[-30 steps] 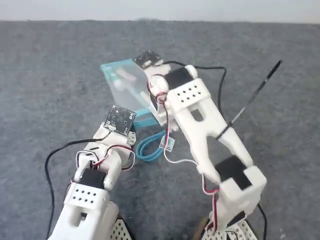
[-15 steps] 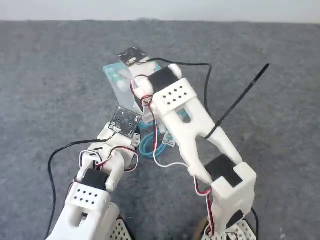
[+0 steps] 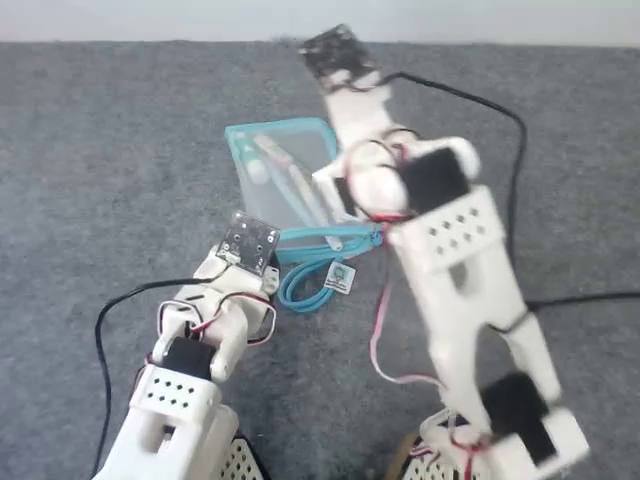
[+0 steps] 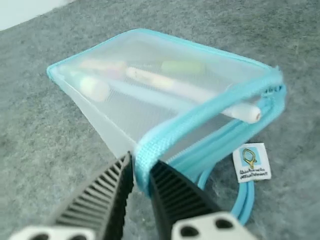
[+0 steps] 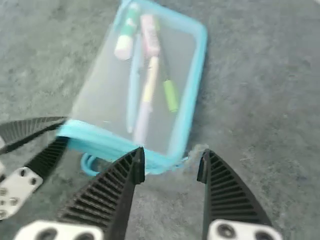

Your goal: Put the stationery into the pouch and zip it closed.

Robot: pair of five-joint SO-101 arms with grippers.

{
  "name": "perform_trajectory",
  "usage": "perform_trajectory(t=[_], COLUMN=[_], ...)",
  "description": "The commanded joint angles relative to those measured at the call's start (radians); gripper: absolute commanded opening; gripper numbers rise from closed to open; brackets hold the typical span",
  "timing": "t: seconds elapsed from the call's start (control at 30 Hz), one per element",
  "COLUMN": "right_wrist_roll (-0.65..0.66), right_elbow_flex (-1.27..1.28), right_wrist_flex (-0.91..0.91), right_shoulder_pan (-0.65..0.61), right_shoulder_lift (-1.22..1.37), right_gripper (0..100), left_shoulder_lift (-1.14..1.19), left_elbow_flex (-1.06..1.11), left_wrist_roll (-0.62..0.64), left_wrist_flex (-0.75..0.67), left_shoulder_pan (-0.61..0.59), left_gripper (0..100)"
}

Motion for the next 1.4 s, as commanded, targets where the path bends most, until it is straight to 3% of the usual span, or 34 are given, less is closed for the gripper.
perform_trajectory(t=[0.0,0.17,0.33,0.43,0.57,0.8,0.9,0.97,1.1,1.37], right_wrist_roll=[0.023,0.029,0.031,0.058,0.069,0.071,0.071,0.071,0.071,0.072], right_elbow_flex=[0.339,0.875,1.137,1.195,1.246,1.3,1.301,1.301,1.301,1.307], right_wrist_flex=[-0.203,-0.469,-0.552,-0.564,-0.593,-0.63,-0.627,-0.627,-0.625,-0.625], right_shoulder_pan=[0.076,0.139,0.139,0.143,0.139,0.104,0.094,0.096,0.096,0.096], right_shoulder_lift=[-0.277,-0.61,-0.802,-0.839,-0.84,-0.84,-0.839,-0.839,-0.839,-0.837], right_gripper=[18.0,18.0,18.0,18.0,18.0,18.0,18.0,18.0,18.0,18.0], left_shoulder_lift=[0.0,0.0,0.0,0.009,0.011,0.0,0.011,0.011,0.002,0.0], left_elbow_flex=[-0.186,-0.401,-0.639,-0.69,-0.59,-0.202,-0.2,-0.154,-0.058,-0.096], left_wrist_roll=[0.005,0.008,0.091,0.135,0.236,0.133,0.164,0.152,-0.028,-0.086], left_wrist_flex=[0.094,0.198,0.275,0.247,0.141,-0.017,-0.014,0.017,0.031,0.104], left_shoulder_pan=[-0.025,-0.029,-0.048,-0.141,-0.307,-0.184,-0.258,-0.181,0.035,0.015], left_gripper=[1,1,1,1,1,1,1,1,1,1])
